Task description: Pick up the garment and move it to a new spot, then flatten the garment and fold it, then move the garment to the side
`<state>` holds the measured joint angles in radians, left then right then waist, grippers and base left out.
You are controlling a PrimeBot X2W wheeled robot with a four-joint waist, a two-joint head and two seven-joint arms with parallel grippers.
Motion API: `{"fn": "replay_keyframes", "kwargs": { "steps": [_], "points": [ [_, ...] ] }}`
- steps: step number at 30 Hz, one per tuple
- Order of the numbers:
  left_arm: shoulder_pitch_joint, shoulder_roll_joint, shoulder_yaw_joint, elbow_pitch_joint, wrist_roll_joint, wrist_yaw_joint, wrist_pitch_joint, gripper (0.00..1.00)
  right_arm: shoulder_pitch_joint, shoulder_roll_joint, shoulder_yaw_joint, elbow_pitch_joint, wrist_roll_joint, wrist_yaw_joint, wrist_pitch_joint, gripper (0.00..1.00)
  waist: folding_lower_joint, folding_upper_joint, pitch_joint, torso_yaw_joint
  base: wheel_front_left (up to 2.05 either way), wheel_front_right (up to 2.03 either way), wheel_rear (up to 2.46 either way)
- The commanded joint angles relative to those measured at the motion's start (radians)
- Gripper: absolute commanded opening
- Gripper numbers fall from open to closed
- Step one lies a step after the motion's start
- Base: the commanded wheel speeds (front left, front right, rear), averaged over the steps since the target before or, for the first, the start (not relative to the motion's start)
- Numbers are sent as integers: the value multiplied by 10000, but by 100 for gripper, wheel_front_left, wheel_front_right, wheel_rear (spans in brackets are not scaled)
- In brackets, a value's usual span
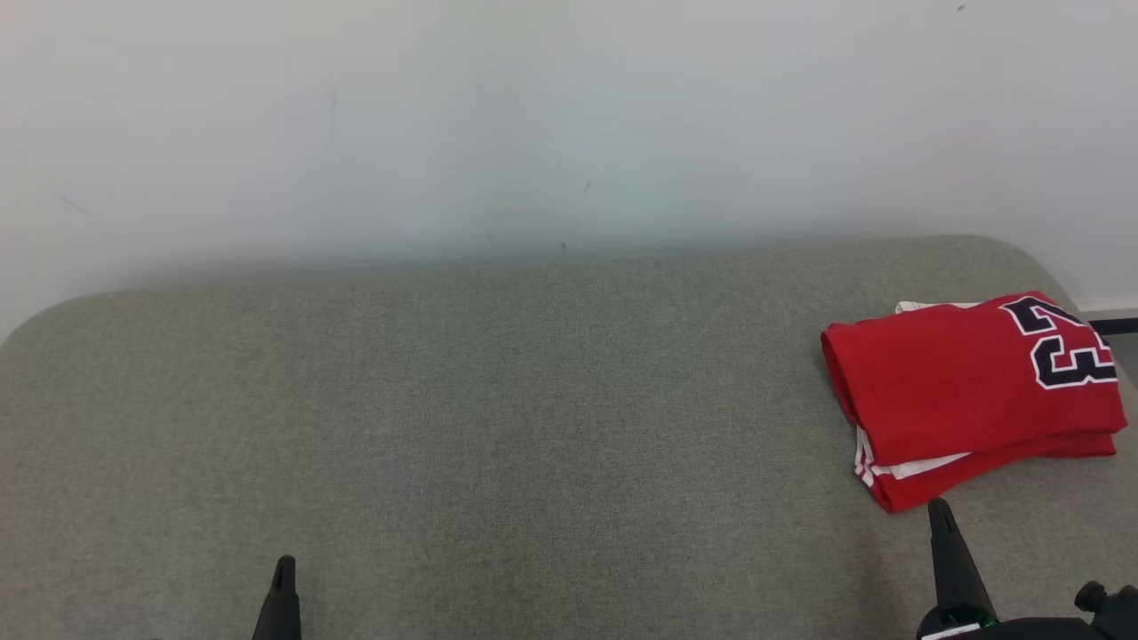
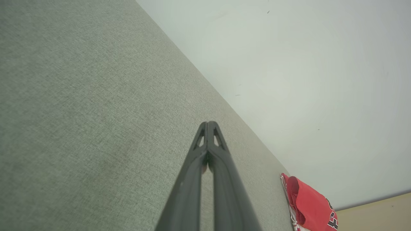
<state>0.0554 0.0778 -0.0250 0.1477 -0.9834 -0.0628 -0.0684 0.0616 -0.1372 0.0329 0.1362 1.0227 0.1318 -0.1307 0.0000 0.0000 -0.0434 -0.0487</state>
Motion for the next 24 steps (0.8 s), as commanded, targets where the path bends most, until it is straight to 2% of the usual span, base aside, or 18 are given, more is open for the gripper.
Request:
{"fn": "replay_keyframes", "kwargs": {
  "steps": [1,24],
  "points": [
    [-294,75,76,-67,-414,-80,78,0,-213,-10,-60,-133,426,-8,78,0,0,0,14,16,0,0,0],
    [-682,145,327,77,-2816,-195,678,0,-367,-61,-112,-146,2870,-12,421,0,0,0,136,156,0,0,0]
  ]
}}
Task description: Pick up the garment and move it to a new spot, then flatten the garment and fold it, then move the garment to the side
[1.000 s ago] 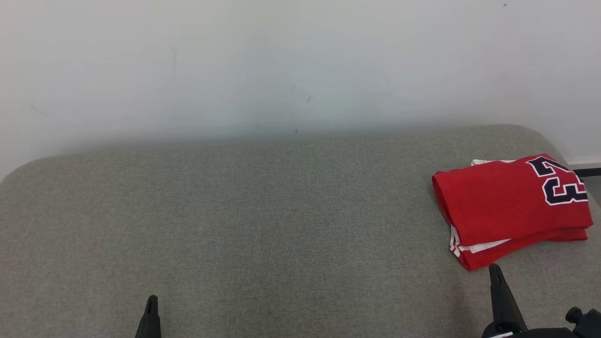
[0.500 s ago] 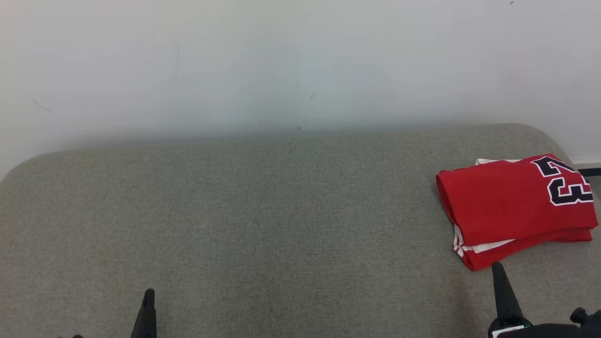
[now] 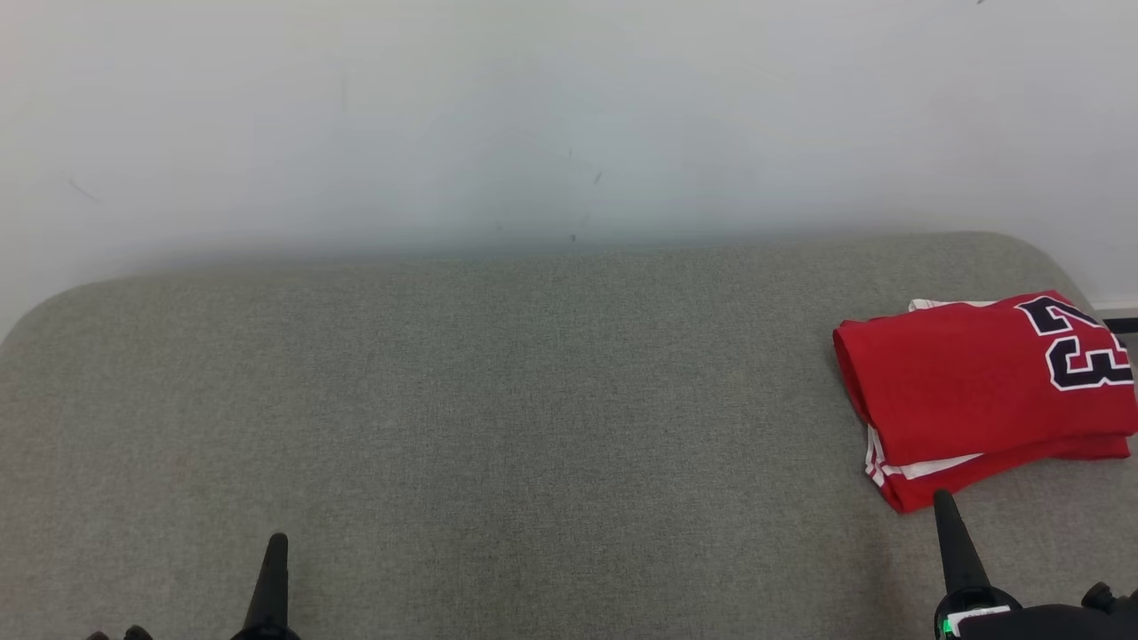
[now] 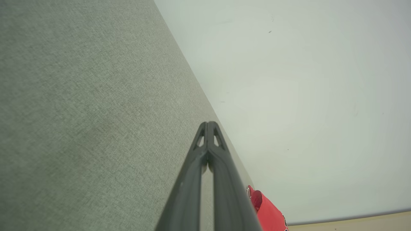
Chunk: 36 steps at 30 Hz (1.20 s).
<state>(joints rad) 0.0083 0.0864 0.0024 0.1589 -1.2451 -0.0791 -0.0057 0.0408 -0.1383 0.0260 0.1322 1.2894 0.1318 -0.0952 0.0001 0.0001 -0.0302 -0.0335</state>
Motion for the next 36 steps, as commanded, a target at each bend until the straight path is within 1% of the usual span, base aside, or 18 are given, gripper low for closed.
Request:
{"fn": "replay_keyframes", "kwargs": {
  "steps": [1,16,36],
  "points": [
    [-229,61,63,-28,-302,-38,74,0,-166,-52,-42,-105,293,-12,69,0,-1,-1,10,11,0,0,0],
    [-440,98,217,52,-1679,-104,427,0,-253,-111,-33,-114,1718,-15,231,0,-1,-1,93,107,0,0,0],
    [-699,122,392,142,-3170,-185,823,0,-348,-199,13,-124,3336,-18,371,0,-1,-1,200,229,0,0,0]
  ]
}}
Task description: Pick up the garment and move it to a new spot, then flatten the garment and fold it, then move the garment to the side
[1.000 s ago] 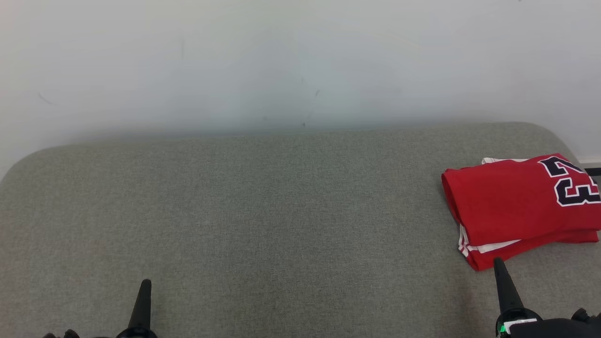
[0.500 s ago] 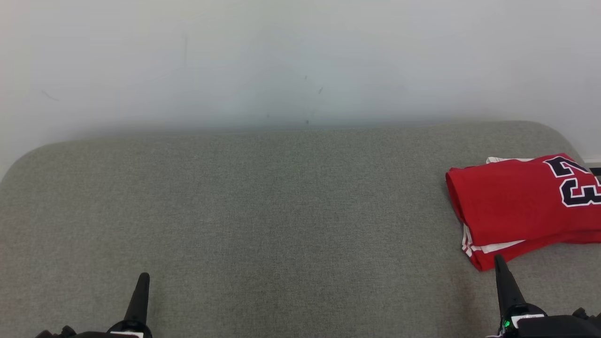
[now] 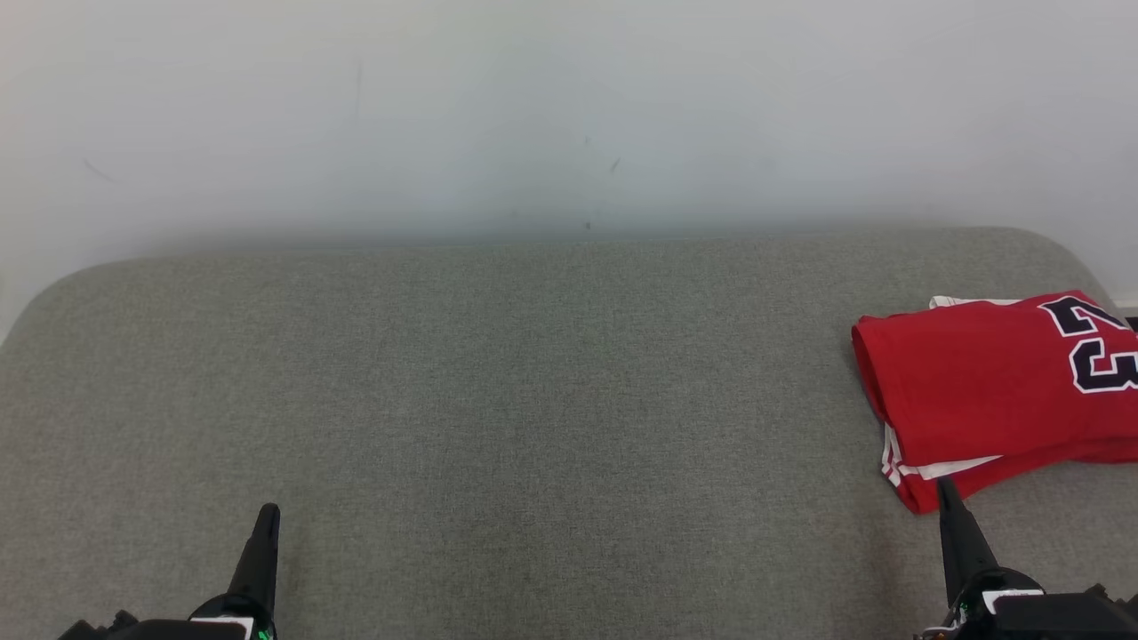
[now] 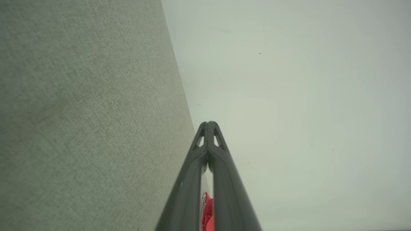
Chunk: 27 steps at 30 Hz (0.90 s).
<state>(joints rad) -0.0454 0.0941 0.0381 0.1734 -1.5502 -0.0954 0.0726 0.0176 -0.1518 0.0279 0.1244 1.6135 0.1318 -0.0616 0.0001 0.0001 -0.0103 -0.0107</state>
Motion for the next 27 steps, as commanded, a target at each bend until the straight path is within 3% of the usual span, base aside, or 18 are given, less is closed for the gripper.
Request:
{"fn": "replay_keyframes", "kwargs": {
  "steps": [1,16,27],
  "points": [
    [-169,46,44,1,-201,-19,66,0,-120,-70,-1,-48,158,-18,45,0,-1,-1,6,7,0,0,0],
    [-338,64,179,69,-1210,-94,353,0,-169,-152,56,-53,1313,-21,111,0,-1,-1,90,103,0,0,0],
    [-324,39,193,66,-1186,-93,361,0,-155,-212,122,-72,1350,-21,20,0,-1,-1,93,107,0,0,0]
  ]
}}
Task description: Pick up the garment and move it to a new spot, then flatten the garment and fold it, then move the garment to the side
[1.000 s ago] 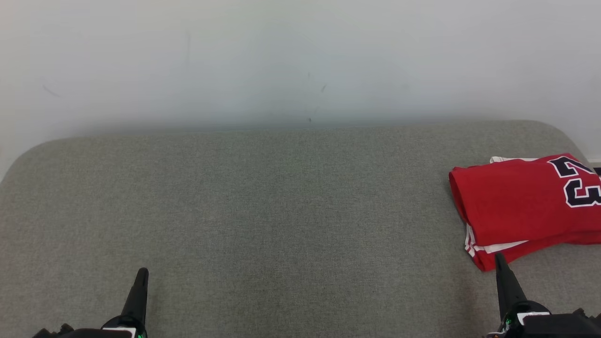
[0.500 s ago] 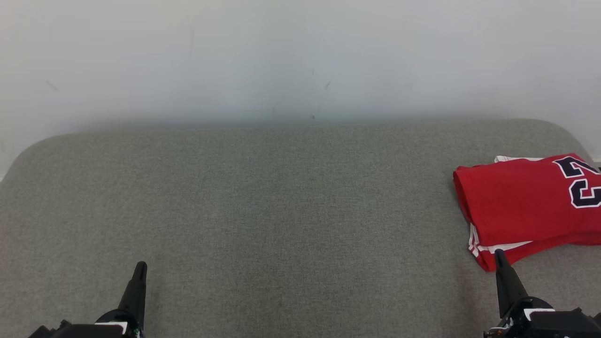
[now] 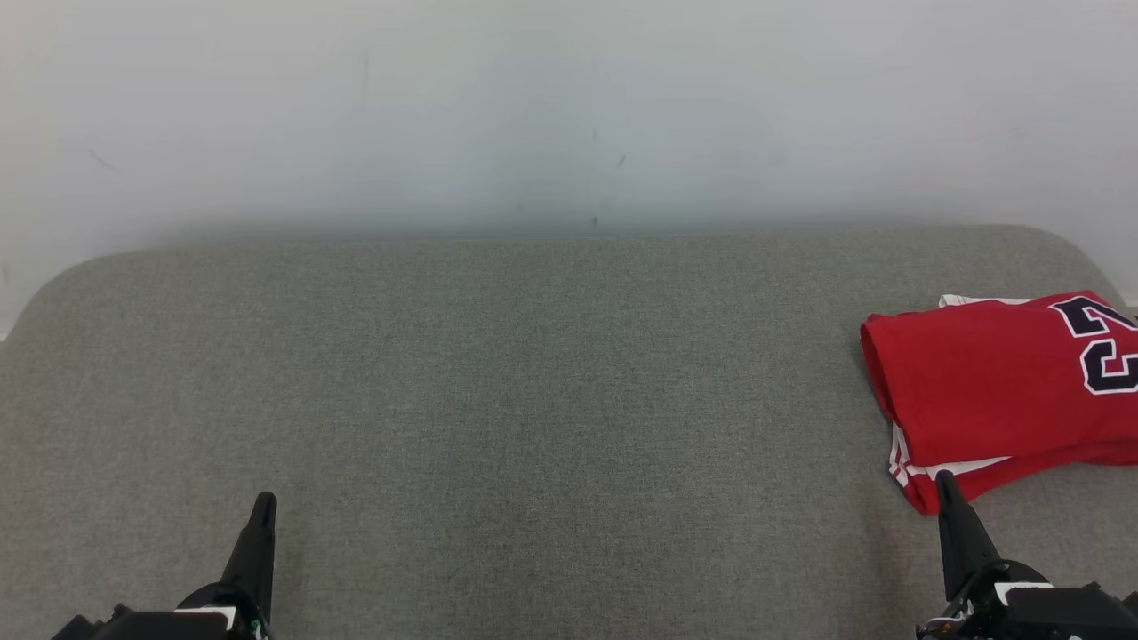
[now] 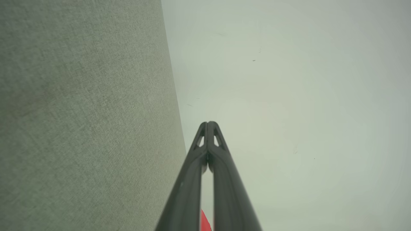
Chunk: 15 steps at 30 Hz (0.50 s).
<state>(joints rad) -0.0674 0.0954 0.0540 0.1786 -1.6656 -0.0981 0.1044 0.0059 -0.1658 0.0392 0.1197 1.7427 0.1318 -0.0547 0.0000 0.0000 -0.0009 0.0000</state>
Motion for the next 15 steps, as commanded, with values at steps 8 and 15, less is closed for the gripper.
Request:
{"fn": "replay_keyframes", "kwargs": {
  "steps": [8,15],
  "points": [
    [-103,10,46,14,-11,-64,43,0,-36,-104,62,-37,85,-21,-72,0,0,0,0,0,0,0,0],
    [-104,-5,58,13,6,-62,61,0,-36,-139,103,-46,129,-21,-127,0,0,0,0,0,0,0,0]
  ]
}}
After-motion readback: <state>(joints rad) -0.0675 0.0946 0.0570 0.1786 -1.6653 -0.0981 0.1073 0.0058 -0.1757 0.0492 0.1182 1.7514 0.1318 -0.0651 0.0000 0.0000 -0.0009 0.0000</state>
